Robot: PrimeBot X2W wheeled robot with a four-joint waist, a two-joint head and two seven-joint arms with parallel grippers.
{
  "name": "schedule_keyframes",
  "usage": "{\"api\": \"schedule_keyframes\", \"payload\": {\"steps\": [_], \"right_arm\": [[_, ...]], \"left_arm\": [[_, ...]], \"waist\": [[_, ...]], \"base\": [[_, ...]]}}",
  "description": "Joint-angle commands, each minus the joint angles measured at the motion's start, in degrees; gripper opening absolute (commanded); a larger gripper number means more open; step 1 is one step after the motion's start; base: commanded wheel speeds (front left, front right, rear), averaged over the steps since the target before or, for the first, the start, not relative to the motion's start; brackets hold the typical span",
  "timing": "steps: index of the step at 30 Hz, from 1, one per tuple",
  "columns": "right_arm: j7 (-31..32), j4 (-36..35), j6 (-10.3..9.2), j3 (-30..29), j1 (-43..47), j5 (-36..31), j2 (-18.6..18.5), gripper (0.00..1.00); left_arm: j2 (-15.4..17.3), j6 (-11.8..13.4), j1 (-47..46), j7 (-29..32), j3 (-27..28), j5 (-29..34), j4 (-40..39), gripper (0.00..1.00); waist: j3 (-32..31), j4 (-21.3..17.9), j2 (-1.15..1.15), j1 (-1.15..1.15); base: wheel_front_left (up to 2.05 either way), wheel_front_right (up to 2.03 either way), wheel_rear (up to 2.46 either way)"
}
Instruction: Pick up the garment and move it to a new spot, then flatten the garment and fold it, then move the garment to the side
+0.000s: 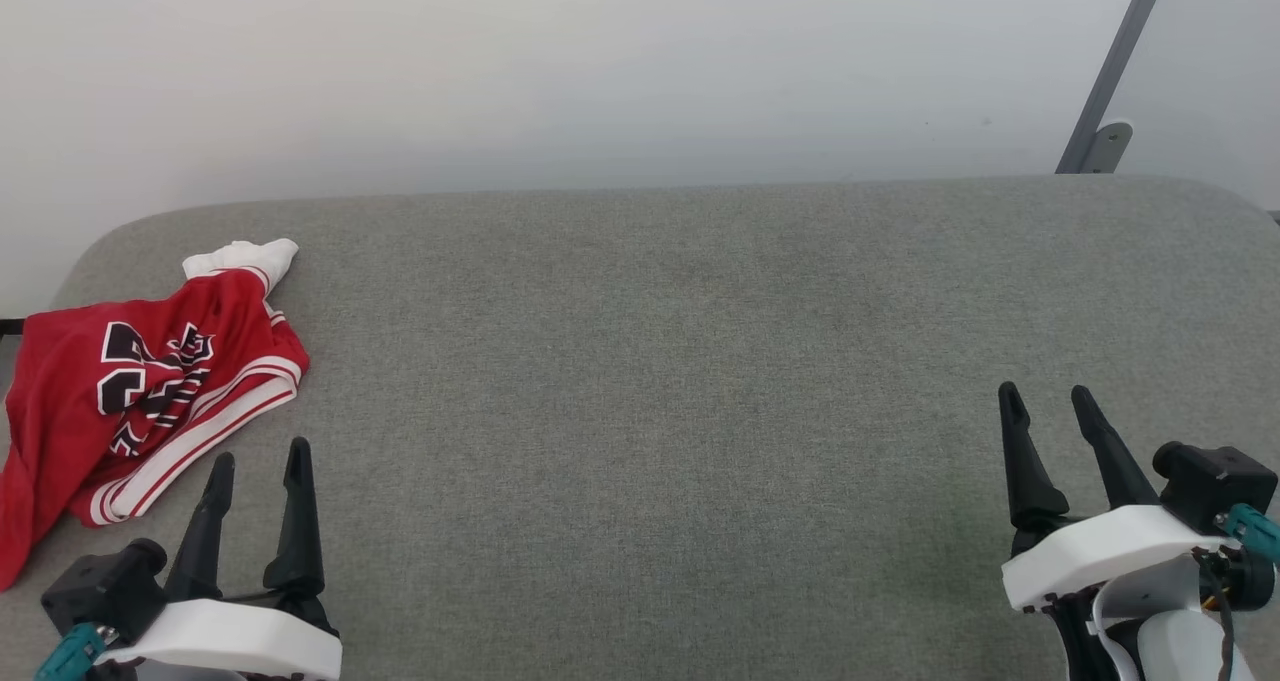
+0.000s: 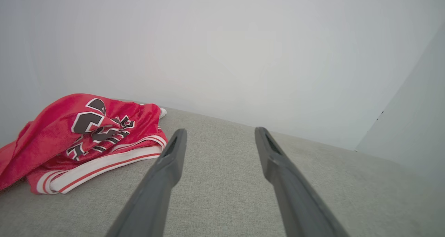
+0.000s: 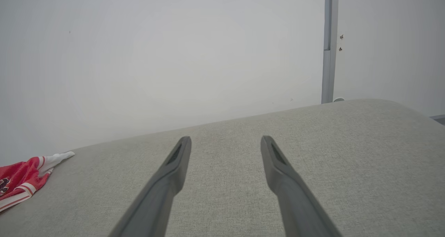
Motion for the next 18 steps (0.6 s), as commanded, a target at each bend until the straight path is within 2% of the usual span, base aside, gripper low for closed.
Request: {"api": "schedule_keyframes", "payload": {"steps": [1, 18], "right_arm": [[-0.7, -0.6, 0.26, 0.0, -1.0, -1.6, -0.2, 1.00], [-2.6, -0.9, 0.28, 0.3, -0.7, -9.6, -0.6, 1.00]], "left_arm": [[0.2, -0.3, 0.3, -0.5, -0.1, 1.7, -0.5, 1.00], [0.7, -1.3, 1.2, -2.5, -0.4, 8.9, -0.9, 1.00]], "waist": [[0.0, 0.0, 0.00, 0.00], [-0.1, -0.2, 0.00, 0.00]], "base": [[0.00, 0.00, 0.00], [0.00, 0.00, 0.00]]}}
